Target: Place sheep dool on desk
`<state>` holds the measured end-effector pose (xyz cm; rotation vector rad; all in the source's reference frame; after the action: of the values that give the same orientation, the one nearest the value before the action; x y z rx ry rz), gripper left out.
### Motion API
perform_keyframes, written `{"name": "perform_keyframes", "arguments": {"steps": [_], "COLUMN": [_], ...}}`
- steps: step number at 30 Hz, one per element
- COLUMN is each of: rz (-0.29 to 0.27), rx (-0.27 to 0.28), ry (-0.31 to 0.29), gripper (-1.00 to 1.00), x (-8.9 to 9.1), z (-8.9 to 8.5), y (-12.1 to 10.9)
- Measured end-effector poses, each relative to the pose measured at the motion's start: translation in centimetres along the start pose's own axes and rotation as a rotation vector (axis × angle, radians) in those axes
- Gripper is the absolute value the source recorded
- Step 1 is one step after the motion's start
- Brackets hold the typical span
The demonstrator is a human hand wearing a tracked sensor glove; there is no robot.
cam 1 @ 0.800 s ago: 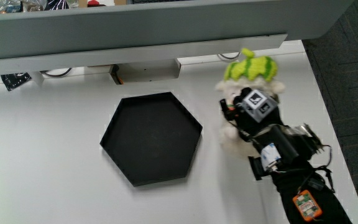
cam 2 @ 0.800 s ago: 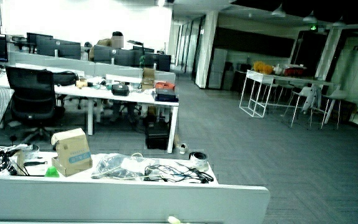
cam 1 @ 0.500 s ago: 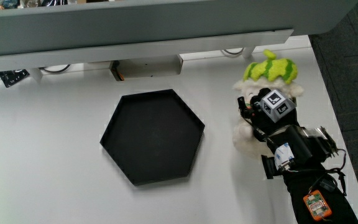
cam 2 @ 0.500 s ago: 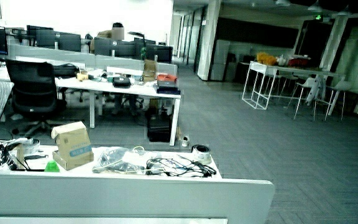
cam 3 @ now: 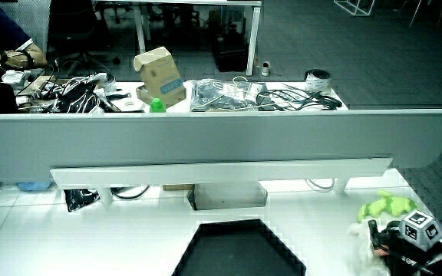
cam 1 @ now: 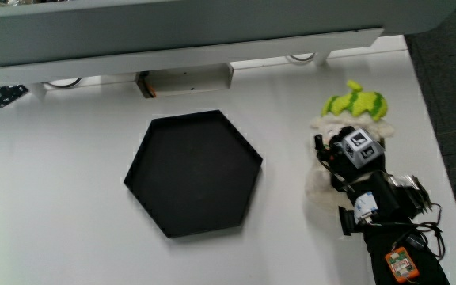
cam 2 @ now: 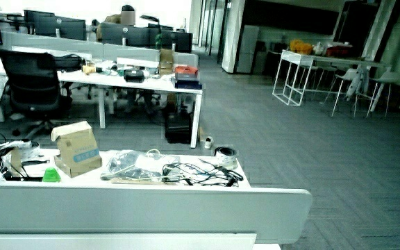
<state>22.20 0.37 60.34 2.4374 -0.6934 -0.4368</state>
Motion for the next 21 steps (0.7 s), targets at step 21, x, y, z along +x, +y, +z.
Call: {"name": "perform_keyframes", "arguments": {"steps": [21], "rz": [0.014], "rx": [-0.302], "ry": [0.095], "gripper": [-0.5], "x": [-0.3], "z": [-4.6], "y": [0.5]}}
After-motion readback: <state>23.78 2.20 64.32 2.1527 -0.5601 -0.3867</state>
